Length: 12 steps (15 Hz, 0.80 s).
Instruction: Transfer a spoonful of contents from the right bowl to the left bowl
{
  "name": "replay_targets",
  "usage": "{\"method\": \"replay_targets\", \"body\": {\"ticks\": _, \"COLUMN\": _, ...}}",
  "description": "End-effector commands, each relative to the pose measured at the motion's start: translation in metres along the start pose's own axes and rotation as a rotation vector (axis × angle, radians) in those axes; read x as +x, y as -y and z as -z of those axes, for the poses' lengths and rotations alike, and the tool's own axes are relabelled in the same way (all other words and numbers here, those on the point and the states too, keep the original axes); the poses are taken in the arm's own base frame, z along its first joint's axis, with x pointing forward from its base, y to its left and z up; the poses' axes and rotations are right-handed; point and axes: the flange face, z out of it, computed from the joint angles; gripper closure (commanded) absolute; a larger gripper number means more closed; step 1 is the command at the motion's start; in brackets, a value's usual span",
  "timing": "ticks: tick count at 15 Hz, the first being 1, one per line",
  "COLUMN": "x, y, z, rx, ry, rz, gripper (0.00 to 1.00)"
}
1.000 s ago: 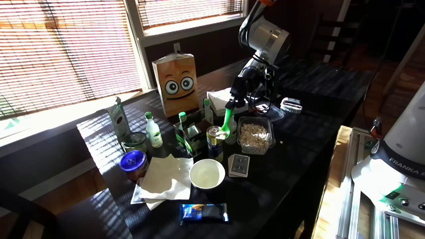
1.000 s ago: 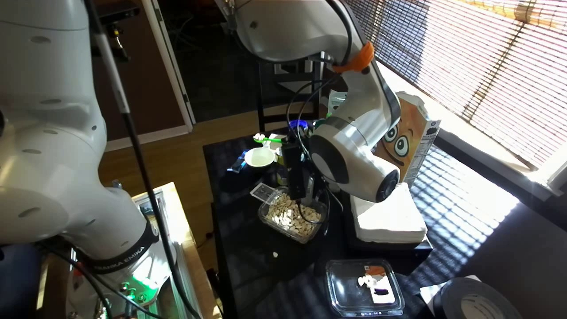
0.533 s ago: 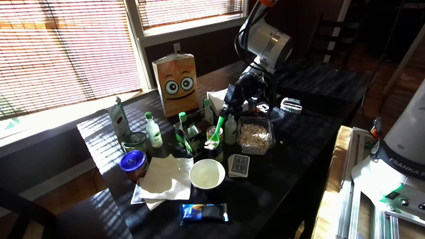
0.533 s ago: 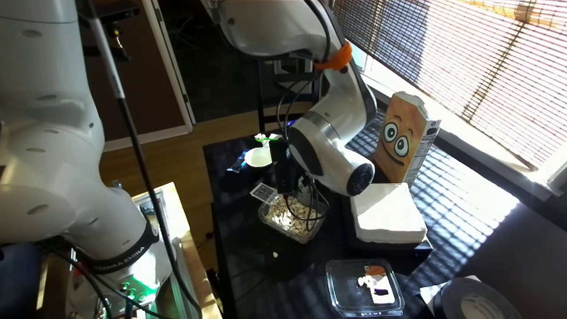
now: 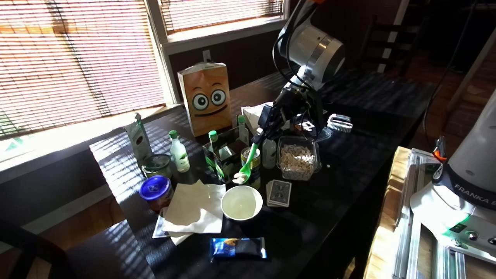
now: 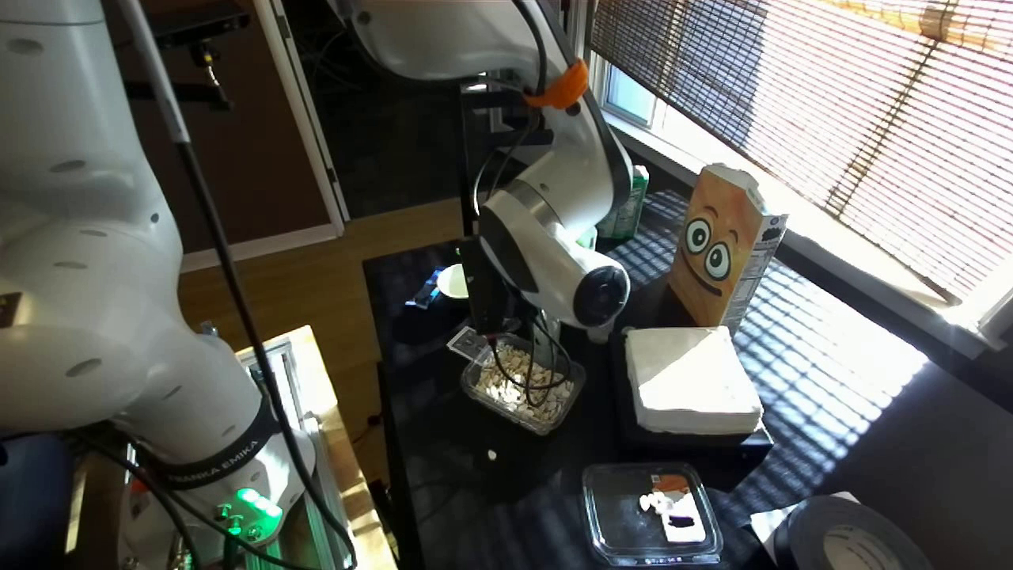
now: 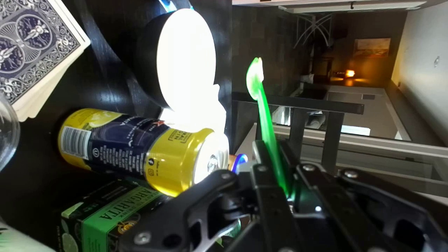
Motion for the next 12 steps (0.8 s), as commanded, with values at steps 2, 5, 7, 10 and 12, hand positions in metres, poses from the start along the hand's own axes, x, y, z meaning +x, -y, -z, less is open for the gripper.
{"method": "replay_targets", "body": {"ticks": 2, "x": -0.010, "y": 0.008, "z": -0.006, "rx": -0.048, "ry": -0.016, "rz": -0.002, "gripper": 0.97}}
{"method": "replay_targets", "body": {"ticks": 5, "x": -0.010, "y": 0.007, "z": -0.010, "rx": -0.084, "ry": -0.008, "rz": 0.005, "gripper": 0.97}}
{"method": "replay_targets", "body": {"ticks": 7, "x": -0.012, "y": 0.009, "z": -0.015, "rx": -0.127, "ry": -0.007, "rz": 0.023, "gripper": 0.97}}
{"method": "replay_targets", "body": {"ticks": 10, "x": -0.016, "y": 0.013, "z": -0.022, "rx": -0.209, "ry": -0.009, "rz": 0.050, "gripper": 0.97}}
{"method": "replay_targets", "body": {"ticks": 12, "x": -0.017, "y": 0.019, "z": -0.027, "rx": -0.244, "ry": -0.012, "rz": 0.073, "gripper": 0.97}}
